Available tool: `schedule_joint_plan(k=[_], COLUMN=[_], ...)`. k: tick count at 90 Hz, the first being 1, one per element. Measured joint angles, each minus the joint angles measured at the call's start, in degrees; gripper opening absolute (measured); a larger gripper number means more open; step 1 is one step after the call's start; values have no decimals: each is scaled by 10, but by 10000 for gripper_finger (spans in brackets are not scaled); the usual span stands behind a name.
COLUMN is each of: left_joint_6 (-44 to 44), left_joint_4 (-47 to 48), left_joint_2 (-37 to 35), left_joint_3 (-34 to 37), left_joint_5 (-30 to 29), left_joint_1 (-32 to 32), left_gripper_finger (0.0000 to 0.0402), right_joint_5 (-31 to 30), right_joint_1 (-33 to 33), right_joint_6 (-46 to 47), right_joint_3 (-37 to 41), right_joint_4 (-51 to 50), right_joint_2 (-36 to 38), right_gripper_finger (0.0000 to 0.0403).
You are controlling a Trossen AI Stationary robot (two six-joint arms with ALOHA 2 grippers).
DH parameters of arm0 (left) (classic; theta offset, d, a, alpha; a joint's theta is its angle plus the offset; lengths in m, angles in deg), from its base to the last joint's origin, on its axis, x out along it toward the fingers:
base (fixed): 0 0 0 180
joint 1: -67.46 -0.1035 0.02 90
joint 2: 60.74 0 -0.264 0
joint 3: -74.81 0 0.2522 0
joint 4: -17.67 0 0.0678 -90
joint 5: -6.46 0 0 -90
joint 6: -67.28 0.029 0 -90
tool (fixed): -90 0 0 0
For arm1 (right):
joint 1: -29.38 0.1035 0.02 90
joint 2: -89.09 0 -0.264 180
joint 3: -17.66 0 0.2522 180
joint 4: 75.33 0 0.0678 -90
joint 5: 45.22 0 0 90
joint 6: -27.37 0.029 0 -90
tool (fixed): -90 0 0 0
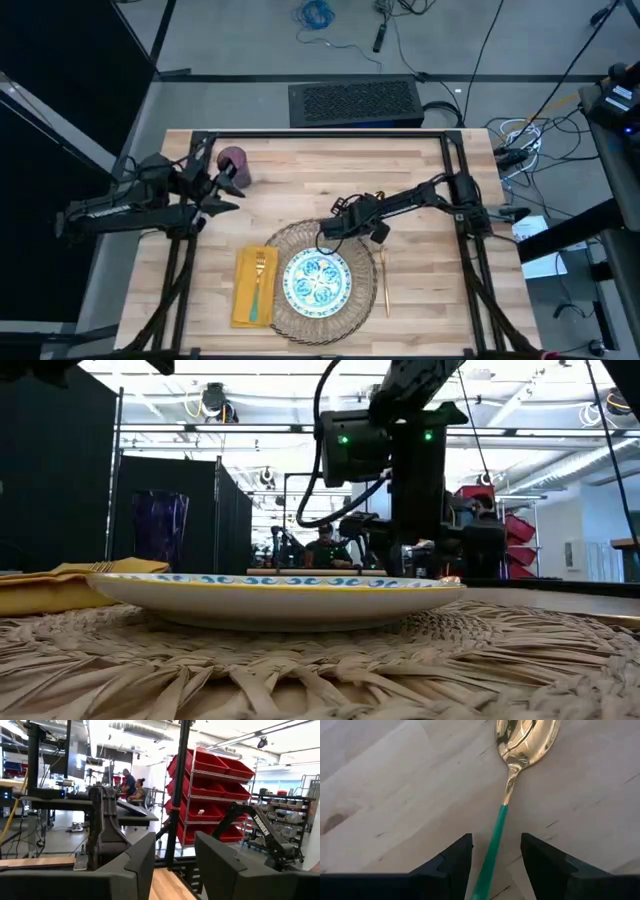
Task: Set table place
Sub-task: Put the green spoon to the right of the gold knife
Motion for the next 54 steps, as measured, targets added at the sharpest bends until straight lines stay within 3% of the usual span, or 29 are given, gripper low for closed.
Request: schedule_joint_plan(k=[13, 40, 54], left_joint_6=[0, 0, 0], left_joint_4=[0, -1, -1], left_joint_2=[0, 0, -2], left_joint_3=[0, 0, 0], left_joint_5=[0, 0, 0], left_joint_1=[0, 0, 0], left_gripper_finger=[121, 121, 121], right_joint_5=[9, 11, 8], right_joint_1=[-7, -8, -8], right_joint_6=[-1, -2, -8], right_joint_3=[0, 1, 1], right_joint_4=[-1, -12, -12], right_joint_2=[0, -2, -3], right_gripper_finger=[136, 32, 6])
